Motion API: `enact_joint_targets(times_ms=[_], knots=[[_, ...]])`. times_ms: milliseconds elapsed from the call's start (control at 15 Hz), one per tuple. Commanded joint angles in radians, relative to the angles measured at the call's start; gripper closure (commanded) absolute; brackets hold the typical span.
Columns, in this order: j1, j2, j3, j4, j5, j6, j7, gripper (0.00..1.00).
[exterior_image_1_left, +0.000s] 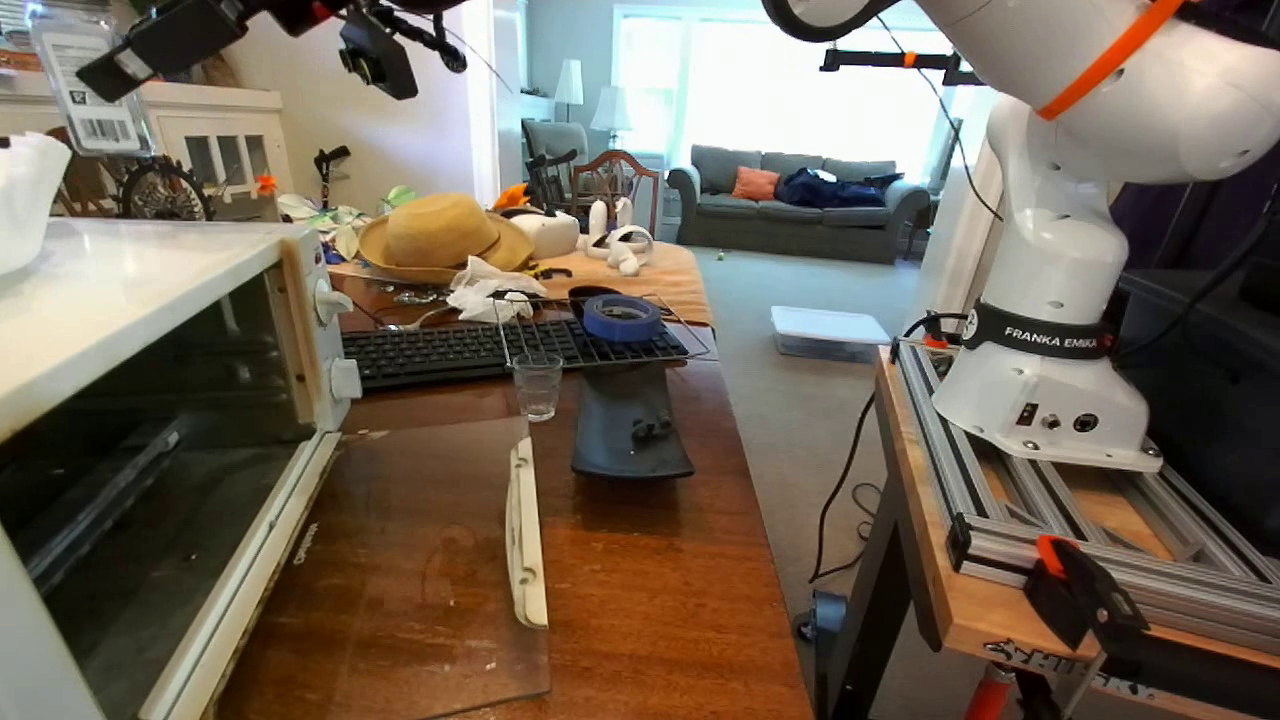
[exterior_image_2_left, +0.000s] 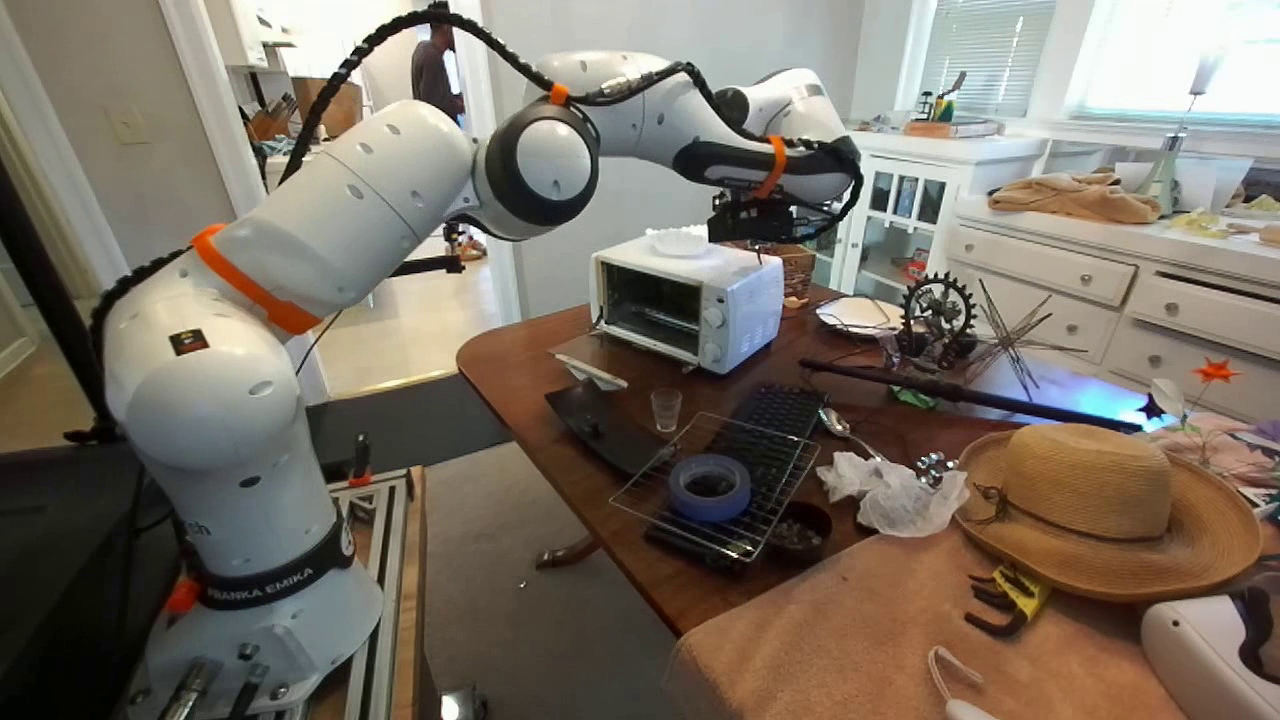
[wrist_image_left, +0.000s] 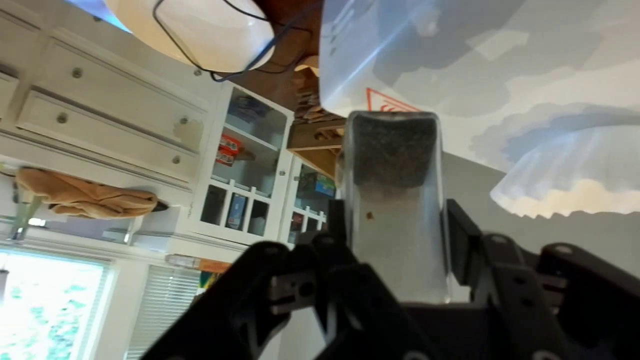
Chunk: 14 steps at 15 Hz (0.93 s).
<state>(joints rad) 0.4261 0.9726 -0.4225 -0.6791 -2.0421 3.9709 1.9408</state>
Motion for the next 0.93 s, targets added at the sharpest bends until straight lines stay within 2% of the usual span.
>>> enact_joint_targets(times_ms=[0, 200, 467, 867], knots=[[0.033, -0.067, -0.072, -0.060, -0.039, -0.041, 0.113, 0.76], [0.027, -0.086, -0.096, -0.083, -0.014, -0.082, 0.171, 0.76], [0.018, -0.106, -0.085, -0.161, 0.025, -0.252, 0.240, 0.76], [0.087, -0.204, -0.118, -0.444, -0.037, -0.542, 0.381, 0.76]])
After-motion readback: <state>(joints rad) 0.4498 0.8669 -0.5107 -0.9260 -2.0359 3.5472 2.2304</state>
